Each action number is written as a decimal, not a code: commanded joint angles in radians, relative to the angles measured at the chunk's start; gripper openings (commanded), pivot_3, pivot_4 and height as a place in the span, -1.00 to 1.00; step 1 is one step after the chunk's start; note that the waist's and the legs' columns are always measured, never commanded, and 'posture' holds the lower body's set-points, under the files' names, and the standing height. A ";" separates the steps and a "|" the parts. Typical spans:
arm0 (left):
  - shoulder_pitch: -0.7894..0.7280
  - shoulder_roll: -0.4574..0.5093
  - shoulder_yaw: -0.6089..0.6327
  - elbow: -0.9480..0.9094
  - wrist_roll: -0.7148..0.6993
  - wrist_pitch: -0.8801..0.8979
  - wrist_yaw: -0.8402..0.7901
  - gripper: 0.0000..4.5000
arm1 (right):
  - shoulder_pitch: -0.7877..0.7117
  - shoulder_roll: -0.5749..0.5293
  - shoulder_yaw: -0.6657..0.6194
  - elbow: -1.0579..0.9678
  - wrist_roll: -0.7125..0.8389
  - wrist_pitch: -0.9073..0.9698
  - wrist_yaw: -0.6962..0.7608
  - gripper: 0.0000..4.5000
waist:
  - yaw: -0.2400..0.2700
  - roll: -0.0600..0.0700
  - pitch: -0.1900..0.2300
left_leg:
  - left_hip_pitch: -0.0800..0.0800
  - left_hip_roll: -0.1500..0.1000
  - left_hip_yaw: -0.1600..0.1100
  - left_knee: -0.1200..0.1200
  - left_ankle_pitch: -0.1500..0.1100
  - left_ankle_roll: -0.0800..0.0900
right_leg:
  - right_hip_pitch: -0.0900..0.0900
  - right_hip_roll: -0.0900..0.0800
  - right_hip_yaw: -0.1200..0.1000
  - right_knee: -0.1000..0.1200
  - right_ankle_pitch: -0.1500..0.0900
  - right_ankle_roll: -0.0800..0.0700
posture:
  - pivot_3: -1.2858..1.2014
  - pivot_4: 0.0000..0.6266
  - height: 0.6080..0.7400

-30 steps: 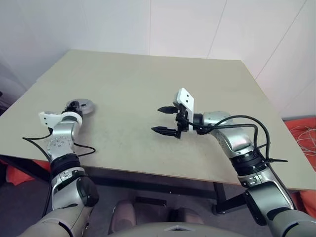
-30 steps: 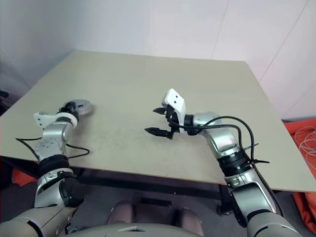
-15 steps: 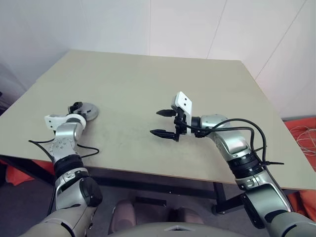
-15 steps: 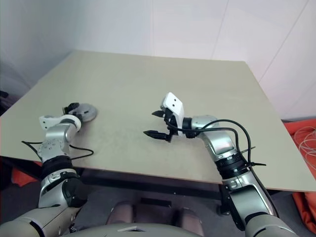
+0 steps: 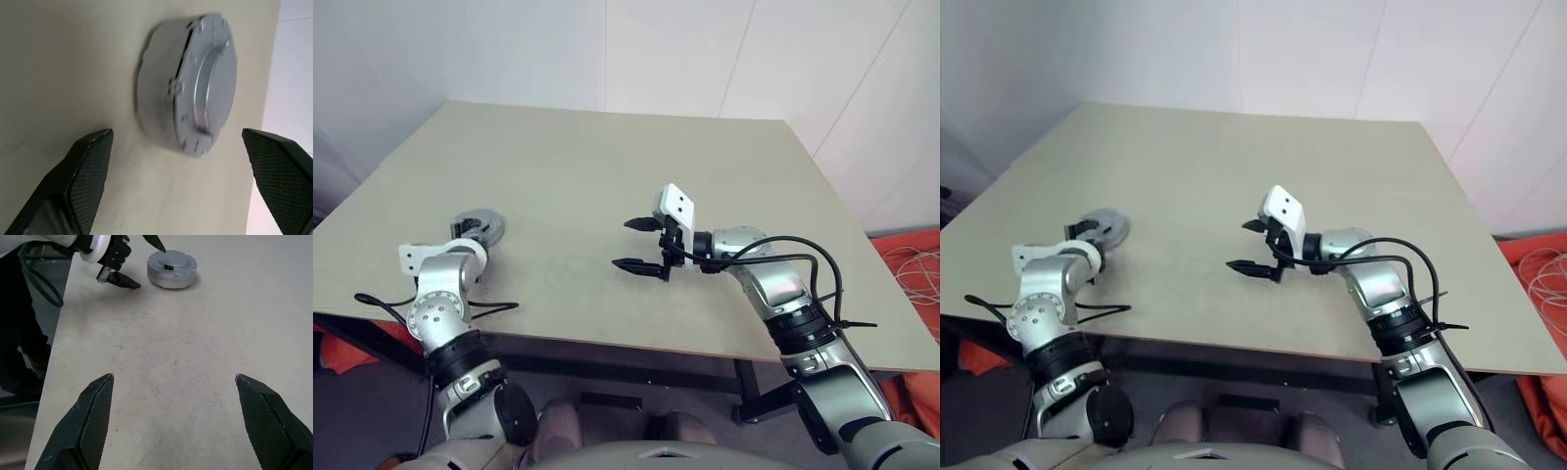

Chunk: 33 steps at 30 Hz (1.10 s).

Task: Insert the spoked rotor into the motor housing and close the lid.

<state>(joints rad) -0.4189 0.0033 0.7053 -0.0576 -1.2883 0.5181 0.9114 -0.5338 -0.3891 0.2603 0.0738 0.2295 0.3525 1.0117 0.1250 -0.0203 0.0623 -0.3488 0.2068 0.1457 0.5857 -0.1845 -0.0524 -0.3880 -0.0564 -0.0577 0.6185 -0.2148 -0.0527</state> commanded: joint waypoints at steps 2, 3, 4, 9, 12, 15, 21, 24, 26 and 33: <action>0.090 0.123 -0.185 -0.091 0.147 0.141 -0.066 0.99 | -0.013 -0.015 -0.022 0.013 -0.005 -0.035 0.007 1.00 | -0.001 0.000 0.000 | 0.000 0.000 0.000 0.001 0.000 0.000 | 0.000 0.000 0.000 0.000 0.000 0.000 | 0.03 -1.00 1.00; 0.103 0.163 -0.232 -0.096 0.184 0.166 -0.119 0.99 | -0.011 -0.019 -0.026 0.019 -0.008 -0.038 0.005 1.00 | -0.001 0.000 0.000 | 0.000 0.000 0.000 0.001 0.000 0.001 | 0.000 0.000 0.000 0.000 0.000 0.000 | 0.03 -1.00 1.00; 0.111 0.189 -0.262 -0.099 0.207 0.181 -0.156 0.99 | -0.010 -0.022 -0.028 0.023 -0.010 -0.041 0.005 1.00 | -0.001 0.000 0.000 | 0.001 0.000 0.000 0.001 0.000 0.001 | -0.001 0.000 0.000 0.000 0.000 0.001 | 0.03 -1.00 1.00; 0.140 0.533 -0.684 -0.141 0.599 0.110 -0.700 0.99 | 0.013 -0.036 -0.058 0.045 -0.007 -0.051 -0.018 1.00 | 0.002 0.001 0.000 | 0.000 0.001 -0.001 0.002 0.000 0.001 | -0.003 0.000 0.000 0.000 0.000 0.001 | 0.03 -1.00 1.00; 0.130 0.595 -0.781 -0.094 0.761 -0.025 -0.877 0.99 | 0.022 -0.039 -0.075 0.066 -0.011 -0.064 -0.036 1.00 | 0.001 0.007 -0.001 | 0.000 0.000 -0.001 0.002 -0.003 0.006 | -0.002 -0.002 0.001 0.000 0.000 0.001 | 0.03 -1.00 1.00; 0.133 0.628 -0.824 -0.033 0.859 -0.178 -1.092 0.99 | 0.024 -0.042 -0.096 0.107 -0.018 -0.092 -0.057 1.00 | -0.004 0.007 0.000 | 0.000 0.000 0.000 0.002 -0.003 0.005 | -0.003 -0.002 0.002 0.000 0.000 0.001 | 0.03 -1.00 1.00; 0.179 0.647 -0.774 0.037 0.871 -0.297 -1.382 0.99 | 0.027 -0.043 -0.150 0.187 -0.011 -0.162 -0.062 1.00 | -0.018 0.011 0.000 | 0.001 0.000 0.001 0.000 -0.002 0.003 | -0.004 -0.001 0.002 0.001 0.001 -0.002 | 0.03 -1.00 1.00; 0.195 0.651 -0.749 0.077 0.916 -0.373 -1.443 0.99 | 0.029 -0.042 -0.169 0.218 -0.009 -0.198 -0.055 1.00 | -0.026 0.011 0.000 | 0.001 0.000 0.001 0.000 -0.002 0.003 | -0.004 -0.001 0.002 0.001 0.002 -0.003 | 0.03 -1.00 1.00; 0.221 0.655 -0.724 0.096 0.938 -0.428 -1.478 0.99 | 0.035 -0.044 -0.177 0.232 -0.010 -0.223 -0.050 1.00 | -0.029 0.012 0.000 | 0.001 0.000 0.001 0.000 -0.003 0.005 | -0.003 -0.001 0.002 0.001 0.002 -0.003 | 0.03 -1.00 1.00; 0.260 0.653 -0.629 0.155 0.954 -0.475 -1.534 0.99 | 0.049 -0.059 -0.190 0.238 -0.011 -0.253 -0.033 1.00 | -0.030 0.012 0.000 | 0.002 0.000 0.001 0.000 -0.004 0.006 | -0.003 -0.001 0.002 0.001 0.002 -0.002 | 0.03 -1.00 1.00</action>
<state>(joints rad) -0.1528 0.6459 0.0366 0.1004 -0.3413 0.0705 -0.6122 -0.4746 -0.4379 0.0995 0.3265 0.2011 0.1271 0.9718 0.0948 -0.0078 0.0628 -0.3469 0.2070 0.1472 0.5860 -0.1881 -0.0465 -0.3912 -0.0572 -0.0553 0.6196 -0.2133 -0.0549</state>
